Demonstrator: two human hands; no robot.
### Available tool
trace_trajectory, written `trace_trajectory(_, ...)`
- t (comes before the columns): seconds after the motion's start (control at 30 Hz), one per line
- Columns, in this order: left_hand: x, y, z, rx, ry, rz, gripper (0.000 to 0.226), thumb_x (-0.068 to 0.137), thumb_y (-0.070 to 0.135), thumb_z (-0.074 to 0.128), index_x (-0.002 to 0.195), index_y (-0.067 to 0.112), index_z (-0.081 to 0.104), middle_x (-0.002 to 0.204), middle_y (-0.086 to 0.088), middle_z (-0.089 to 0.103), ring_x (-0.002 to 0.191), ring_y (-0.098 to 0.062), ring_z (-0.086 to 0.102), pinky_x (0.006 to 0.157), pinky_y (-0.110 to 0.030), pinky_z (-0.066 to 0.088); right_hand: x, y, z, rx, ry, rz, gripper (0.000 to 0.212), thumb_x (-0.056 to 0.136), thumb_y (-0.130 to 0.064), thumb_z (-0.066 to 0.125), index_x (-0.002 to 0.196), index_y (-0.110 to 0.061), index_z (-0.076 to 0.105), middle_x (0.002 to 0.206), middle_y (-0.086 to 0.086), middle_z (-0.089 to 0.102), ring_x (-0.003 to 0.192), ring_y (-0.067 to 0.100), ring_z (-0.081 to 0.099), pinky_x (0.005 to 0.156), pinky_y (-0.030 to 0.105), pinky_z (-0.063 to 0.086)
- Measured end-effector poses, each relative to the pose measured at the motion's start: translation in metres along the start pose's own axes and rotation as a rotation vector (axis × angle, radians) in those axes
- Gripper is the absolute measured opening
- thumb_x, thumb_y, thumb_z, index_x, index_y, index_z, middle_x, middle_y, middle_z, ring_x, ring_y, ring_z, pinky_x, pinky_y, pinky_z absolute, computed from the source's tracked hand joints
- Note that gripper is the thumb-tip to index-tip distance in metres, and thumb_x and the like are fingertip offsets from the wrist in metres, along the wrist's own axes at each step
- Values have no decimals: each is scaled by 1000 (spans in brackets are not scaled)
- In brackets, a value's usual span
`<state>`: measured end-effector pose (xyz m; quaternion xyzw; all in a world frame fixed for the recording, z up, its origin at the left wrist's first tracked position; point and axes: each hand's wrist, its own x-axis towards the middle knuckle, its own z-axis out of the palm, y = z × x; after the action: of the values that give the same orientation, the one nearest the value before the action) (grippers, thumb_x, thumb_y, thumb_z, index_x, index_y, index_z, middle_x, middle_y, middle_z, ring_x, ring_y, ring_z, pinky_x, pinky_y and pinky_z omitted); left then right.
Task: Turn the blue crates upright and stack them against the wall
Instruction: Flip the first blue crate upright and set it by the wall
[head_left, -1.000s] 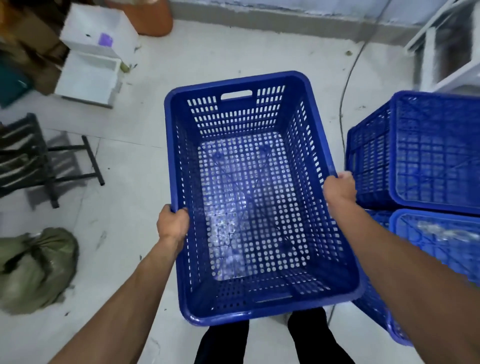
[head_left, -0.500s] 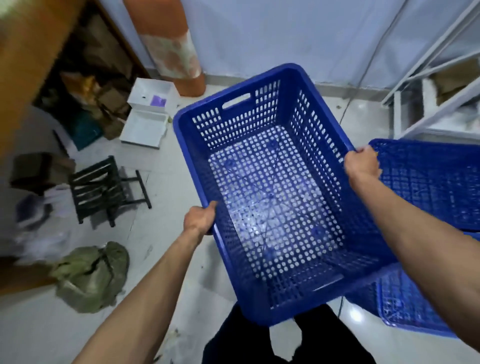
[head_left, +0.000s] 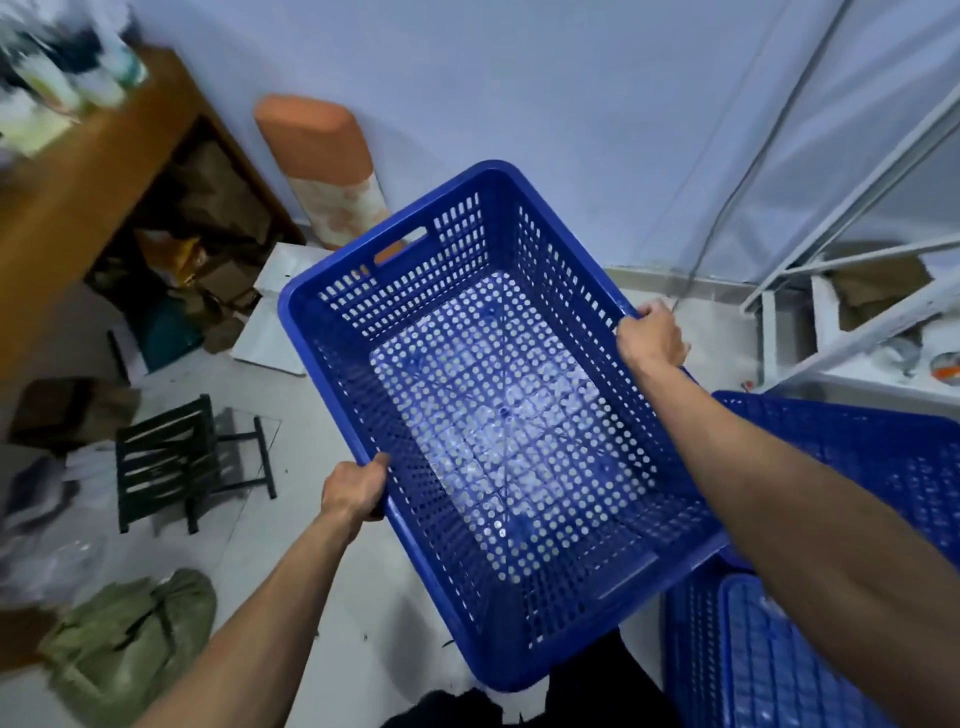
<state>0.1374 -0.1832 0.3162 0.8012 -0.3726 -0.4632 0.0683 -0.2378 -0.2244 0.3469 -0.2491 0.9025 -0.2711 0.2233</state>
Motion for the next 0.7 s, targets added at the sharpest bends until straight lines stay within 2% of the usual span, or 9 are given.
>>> trace_trajectory(0.1, 10, 19, 20, -58, -1, -63, 46, 85, 45, 62, 99, 1, 66, 89, -17, 76, 73, -34, 76, 74, -46, 64, 35, -17, 4, -24, -26, -40, 23, 84, -12, 50, 103, -21, 60, 92, -1, 65, 92, 24, 59, 93, 37, 31)
trace_trajectory(0.2, 20, 40, 31, -164, -49, -117, 30, 91, 30, 66, 101, 2, 63, 90, -18, 76, 73, -32, 76, 55, -38, 64, 62, -47, 13, -72, -47, -92, 29, 87, -11, 52, 112, -23, 61, 101, 0, 69, 100, 24, 61, 101, 37, 32)
trace_trajectory(0.27, 34, 55, 33, -226, -85, -145, 22, 93, 23, 66, 103, 4, 61, 92, -18, 76, 76, -32, 76, 50, -35, 62, 80, -68, 24, -98, -45, -131, 30, 87, -11, 53, 114, -21, 61, 99, 0, 69, 101, 24, 62, 102, 38, 34)
trace_trajectory(0.43, 84, 93, 50, -305, -172, -218, 15, 93, 18, 66, 95, 5, 60, 89, -20, 76, 78, -36, 76, 52, -35, 63, 137, -125, 59, -147, -79, -255, 21, 83, -8, 52, 97, -22, 52, 69, -13, 51, 80, 19, 57, 100, 43, 41)
trace_trajectory(0.57, 157, 115, 69, -364, -258, -319, 25, 91, 20, 68, 102, -2, 66, 88, -22, 77, 73, -35, 75, 56, -36, 63, 184, -165, 106, -220, -117, -284, 22, 82, -9, 52, 99, -24, 52, 71, -15, 52, 76, 17, 55, 99, 42, 41)
trace_trajectory(0.7, 235, 118, 102, -454, -385, -487, 38, 95, 26, 66, 116, -5, 61, 96, -22, 73, 83, -39, 71, 71, -45, 62, 233, -175, 190, -283, -139, -330, 23, 79, -8, 54, 97, -23, 52, 84, -5, 63, 80, 20, 59, 93, 41, 43)
